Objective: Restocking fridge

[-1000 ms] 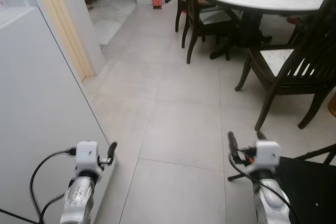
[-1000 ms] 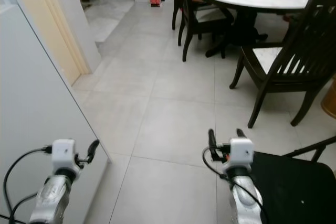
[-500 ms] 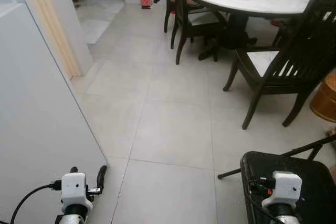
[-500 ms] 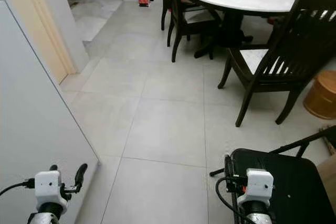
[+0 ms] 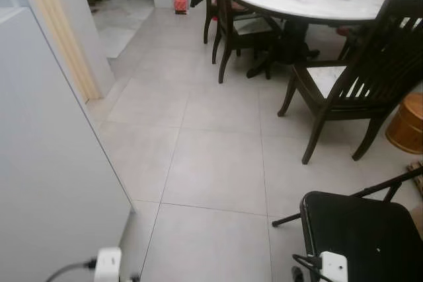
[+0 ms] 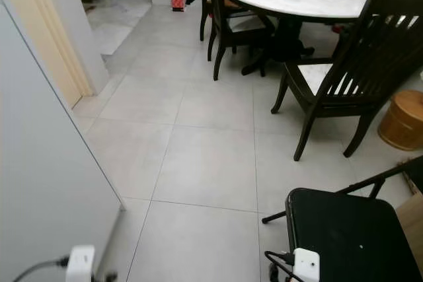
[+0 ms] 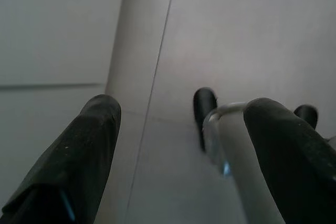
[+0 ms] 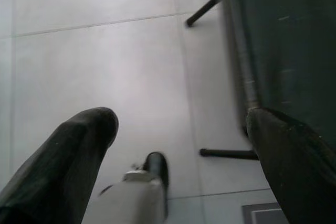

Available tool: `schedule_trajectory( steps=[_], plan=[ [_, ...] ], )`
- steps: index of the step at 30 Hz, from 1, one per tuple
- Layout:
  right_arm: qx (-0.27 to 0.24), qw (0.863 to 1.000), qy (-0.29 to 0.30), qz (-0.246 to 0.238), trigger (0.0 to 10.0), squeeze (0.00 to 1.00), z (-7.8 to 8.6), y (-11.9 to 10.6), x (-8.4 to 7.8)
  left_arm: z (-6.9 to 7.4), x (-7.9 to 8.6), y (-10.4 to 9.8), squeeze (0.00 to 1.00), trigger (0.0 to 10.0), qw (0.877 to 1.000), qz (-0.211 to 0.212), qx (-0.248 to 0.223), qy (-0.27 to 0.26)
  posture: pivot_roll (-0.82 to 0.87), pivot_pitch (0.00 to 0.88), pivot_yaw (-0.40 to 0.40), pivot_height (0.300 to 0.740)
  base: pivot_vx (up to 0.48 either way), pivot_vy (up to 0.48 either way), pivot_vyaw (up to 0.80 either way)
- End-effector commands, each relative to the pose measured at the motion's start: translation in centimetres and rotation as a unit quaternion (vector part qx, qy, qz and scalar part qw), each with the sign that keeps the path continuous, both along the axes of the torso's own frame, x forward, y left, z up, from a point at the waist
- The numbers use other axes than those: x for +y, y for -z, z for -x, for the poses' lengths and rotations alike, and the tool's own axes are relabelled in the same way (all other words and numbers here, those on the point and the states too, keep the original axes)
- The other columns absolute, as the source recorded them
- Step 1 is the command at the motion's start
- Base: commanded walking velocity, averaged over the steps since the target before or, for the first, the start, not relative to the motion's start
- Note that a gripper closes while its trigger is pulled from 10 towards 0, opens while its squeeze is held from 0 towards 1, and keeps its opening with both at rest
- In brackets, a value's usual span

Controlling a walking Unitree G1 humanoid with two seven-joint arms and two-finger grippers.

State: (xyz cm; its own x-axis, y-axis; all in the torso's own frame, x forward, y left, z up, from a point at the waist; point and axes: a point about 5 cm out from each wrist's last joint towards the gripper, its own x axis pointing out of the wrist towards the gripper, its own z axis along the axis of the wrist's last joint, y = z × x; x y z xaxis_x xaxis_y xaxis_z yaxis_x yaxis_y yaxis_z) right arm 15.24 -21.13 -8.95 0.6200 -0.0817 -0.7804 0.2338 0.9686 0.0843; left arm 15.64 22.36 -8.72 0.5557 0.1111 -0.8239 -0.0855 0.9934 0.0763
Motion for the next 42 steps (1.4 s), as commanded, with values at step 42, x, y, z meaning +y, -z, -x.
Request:
schedule_trajectory(
  steps=[42],
  plan=[
    [0.064, 0.997, -0.05, 0.015, 10.0, 0.0, 1.9, 1.0, 0.4, 0.2, -2.5, 0.8, 0.0, 10.0, 0.999, 0.014, 0.042, 0.016, -0.02, 0.0, -0.058, 0.74, 0.0, 0.0, 0.65]
  ],
)
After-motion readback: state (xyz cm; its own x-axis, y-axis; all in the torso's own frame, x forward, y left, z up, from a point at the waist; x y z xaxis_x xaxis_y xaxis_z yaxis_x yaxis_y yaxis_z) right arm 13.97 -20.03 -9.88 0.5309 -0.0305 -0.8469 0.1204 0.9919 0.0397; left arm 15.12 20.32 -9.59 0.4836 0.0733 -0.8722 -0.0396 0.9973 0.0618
